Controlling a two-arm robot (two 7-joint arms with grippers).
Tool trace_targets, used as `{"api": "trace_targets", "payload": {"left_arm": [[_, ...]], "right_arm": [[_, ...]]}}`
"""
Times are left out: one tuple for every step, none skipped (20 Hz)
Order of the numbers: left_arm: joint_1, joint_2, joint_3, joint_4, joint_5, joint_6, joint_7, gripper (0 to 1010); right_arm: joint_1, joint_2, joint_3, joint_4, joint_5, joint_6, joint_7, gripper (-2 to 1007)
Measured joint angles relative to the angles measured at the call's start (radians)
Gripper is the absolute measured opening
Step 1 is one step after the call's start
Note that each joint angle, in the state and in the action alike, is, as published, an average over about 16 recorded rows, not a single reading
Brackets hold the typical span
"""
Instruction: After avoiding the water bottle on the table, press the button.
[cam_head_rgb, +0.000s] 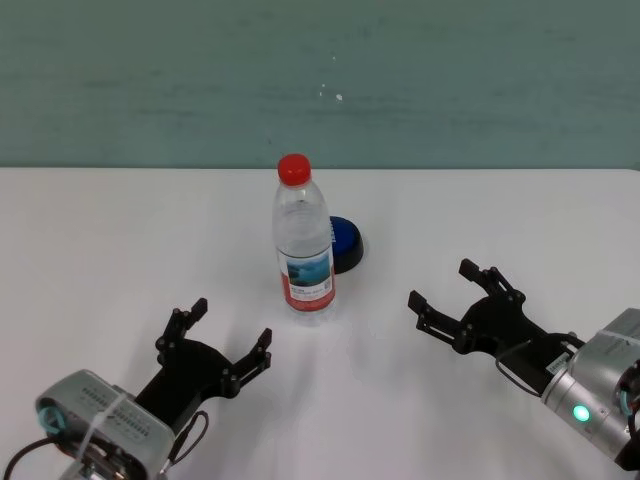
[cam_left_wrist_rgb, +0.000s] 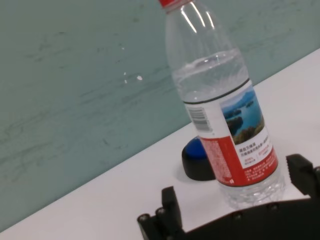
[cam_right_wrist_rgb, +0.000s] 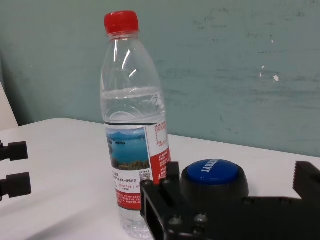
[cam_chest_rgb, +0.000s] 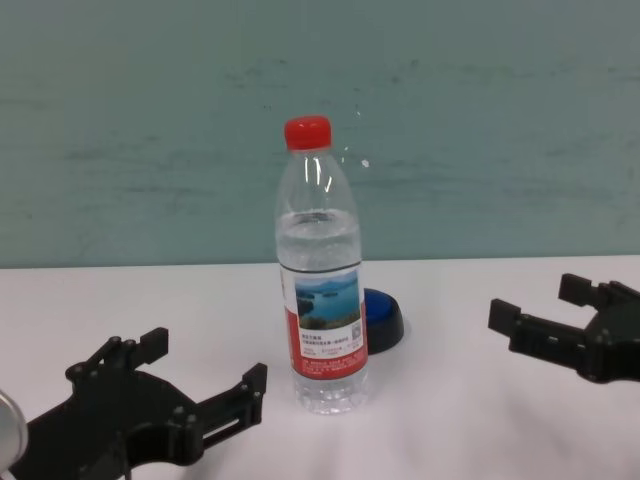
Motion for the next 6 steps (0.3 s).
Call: {"api": "trace_targets", "payload": {"left_arm": [[0.000, 0.000, 0.000, 0.000, 0.000, 0.000, 0.000, 1000], [0.000, 0.000, 0.000, 0.000, 0.000, 0.000, 0.000, 1000], [0.000, 0.000, 0.000, 0.000, 0.000, 0.000, 0.000, 1000], [0.000, 0.000, 0.000, 0.000, 0.000, 0.000, 0.000, 1000], [0.000, 0.000, 0.000, 0.000, 0.000, 0.000, 0.000, 1000], [0.000, 0.000, 0.000, 0.000, 0.000, 0.000, 0.000, 1000]], "right_arm": [[0.000, 0.000, 0.000, 0.000, 0.000, 0.000, 0.000, 1004], [0.000, 0.000, 0.000, 0.000, 0.000, 0.000, 0.000, 1004], [0.000, 0.000, 0.000, 0.000, 0.000, 0.000, 0.000, 1004], [0.000, 0.000, 0.000, 0.000, 0.000, 0.000, 0.000, 1004], [0.000, 0.000, 0.000, 0.000, 0.000, 0.000, 0.000, 1004], [0.000, 0.000, 0.000, 0.000, 0.000, 0.000, 0.000, 1004]]}}
